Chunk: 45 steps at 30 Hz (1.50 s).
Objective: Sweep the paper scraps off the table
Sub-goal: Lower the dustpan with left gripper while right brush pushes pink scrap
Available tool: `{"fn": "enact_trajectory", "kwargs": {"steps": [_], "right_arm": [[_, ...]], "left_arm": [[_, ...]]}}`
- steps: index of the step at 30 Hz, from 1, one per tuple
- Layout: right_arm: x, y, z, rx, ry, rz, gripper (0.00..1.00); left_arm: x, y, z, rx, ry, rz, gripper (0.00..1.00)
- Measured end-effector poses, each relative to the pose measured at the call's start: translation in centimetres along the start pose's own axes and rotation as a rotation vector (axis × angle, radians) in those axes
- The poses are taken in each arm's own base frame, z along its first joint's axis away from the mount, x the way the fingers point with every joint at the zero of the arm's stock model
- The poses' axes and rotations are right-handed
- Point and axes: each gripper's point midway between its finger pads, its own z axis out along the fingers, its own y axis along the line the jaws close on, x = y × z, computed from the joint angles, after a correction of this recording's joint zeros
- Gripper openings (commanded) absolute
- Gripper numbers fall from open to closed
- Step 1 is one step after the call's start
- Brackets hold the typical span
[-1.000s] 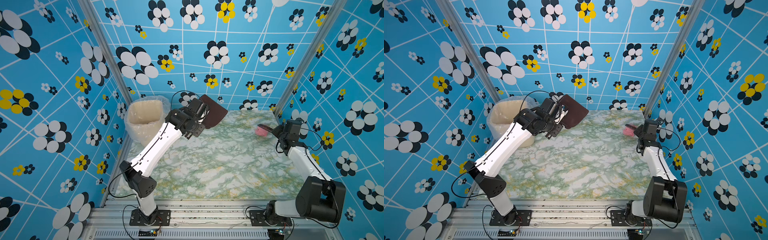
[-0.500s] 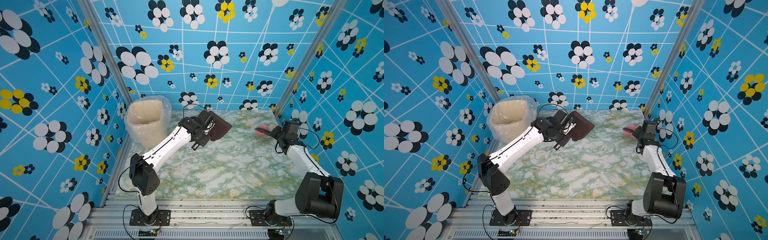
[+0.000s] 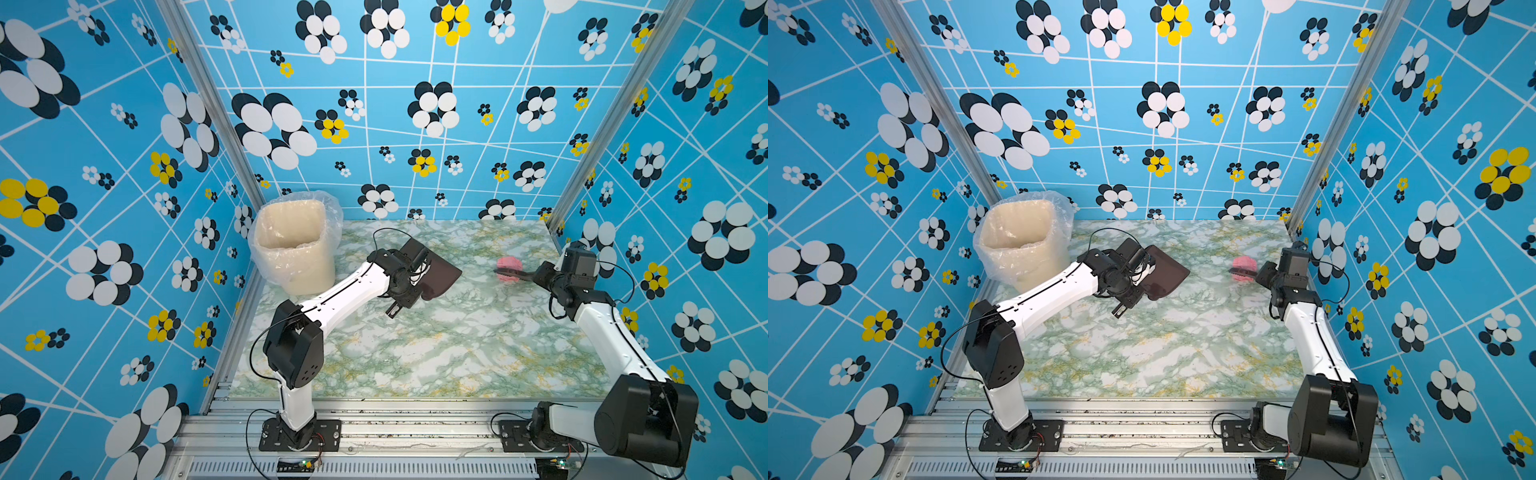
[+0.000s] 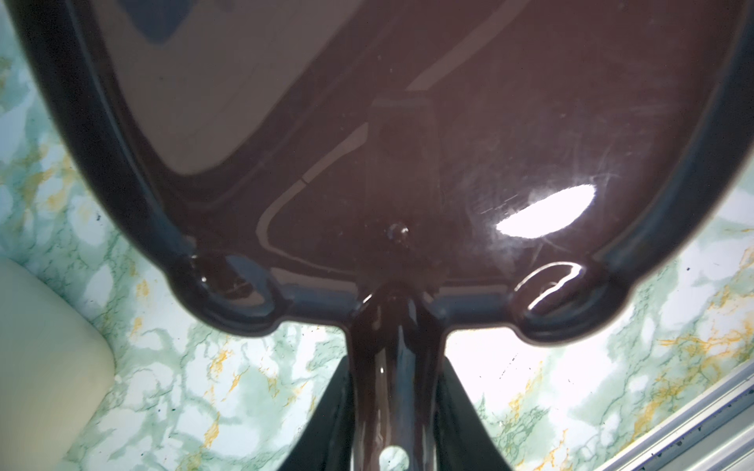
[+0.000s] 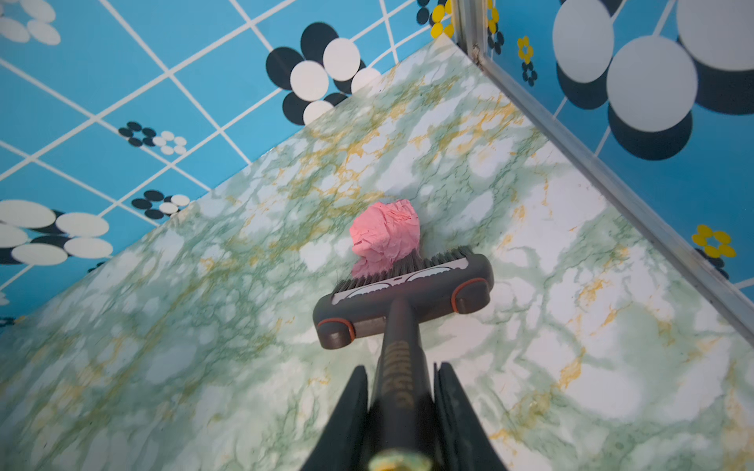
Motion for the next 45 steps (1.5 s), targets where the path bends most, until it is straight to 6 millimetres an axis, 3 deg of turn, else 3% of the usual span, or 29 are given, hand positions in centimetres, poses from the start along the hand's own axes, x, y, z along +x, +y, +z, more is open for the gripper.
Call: {"fn": "enact_trajectory", "kwargs": {"steps": [3,7,12,16,20,26,34,45], "right_arm": [[1.0,0.8,-1.8,-0.045,0.022,-0.005,0.0],[0.7,1.3,-4.6,-0.077,-0.003,-0.006,0.0],[-1.9,2.3,-7.5,-0.11,-0.078,-0.005,0.0],[-4.2,2.7,-8.7,-0.101,-0.142,-0.005,0.0],[-4.8,1.9,-7.6,-0.038,-0.145,-0.012,0.0],[-2.9,0.5,-3.8,0.038,-0.044,-0.045,0.0],[-2.7,0.6,-3.1,0.033,-0.028,-0.076,0.0],[-2.1,-0.7,-1.8,0.105,0.001,-0.091,0.0]], "left_arm": [[1.1,-0.6,1.4,0.015,0.037,0.001,0.0],[2.7,-1.4,3.3,0.027,0.097,0.015,0.0],[4.0,-2.6,4.5,0.043,0.142,0.027,0.0],[4.4,-3.7,4.8,0.057,0.153,0.038,0.0],[4.8,-4.9,5.6,0.065,0.175,0.056,0.0],[5.7,-6.3,7.3,0.068,0.219,0.074,0.0],[7.2,-6.8,7.9,0.041,0.283,0.102,0.0],[6.9,-7.6,7.9,0.036,0.29,0.115,0.0]]}}
